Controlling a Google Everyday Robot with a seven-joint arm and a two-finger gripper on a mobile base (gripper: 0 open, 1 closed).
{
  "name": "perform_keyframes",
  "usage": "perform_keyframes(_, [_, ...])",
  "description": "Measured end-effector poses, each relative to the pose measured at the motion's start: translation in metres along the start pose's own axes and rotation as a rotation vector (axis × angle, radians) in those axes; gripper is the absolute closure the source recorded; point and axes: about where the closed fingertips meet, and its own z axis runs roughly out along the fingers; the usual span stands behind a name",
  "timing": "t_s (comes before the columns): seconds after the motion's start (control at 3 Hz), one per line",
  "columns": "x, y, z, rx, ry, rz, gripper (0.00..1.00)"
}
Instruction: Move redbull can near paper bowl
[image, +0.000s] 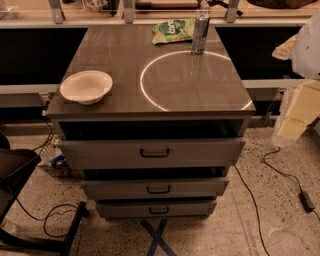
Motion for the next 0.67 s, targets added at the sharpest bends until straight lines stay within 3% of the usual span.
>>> perform_keyframes(0.33, [0.000, 0.000, 0.000, 0.000, 0.000, 0.000, 0.00])
perform_keyframes(0.67, [0.000, -0.014, 0.002, 0.053, -0.048, 0.024, 0.00])
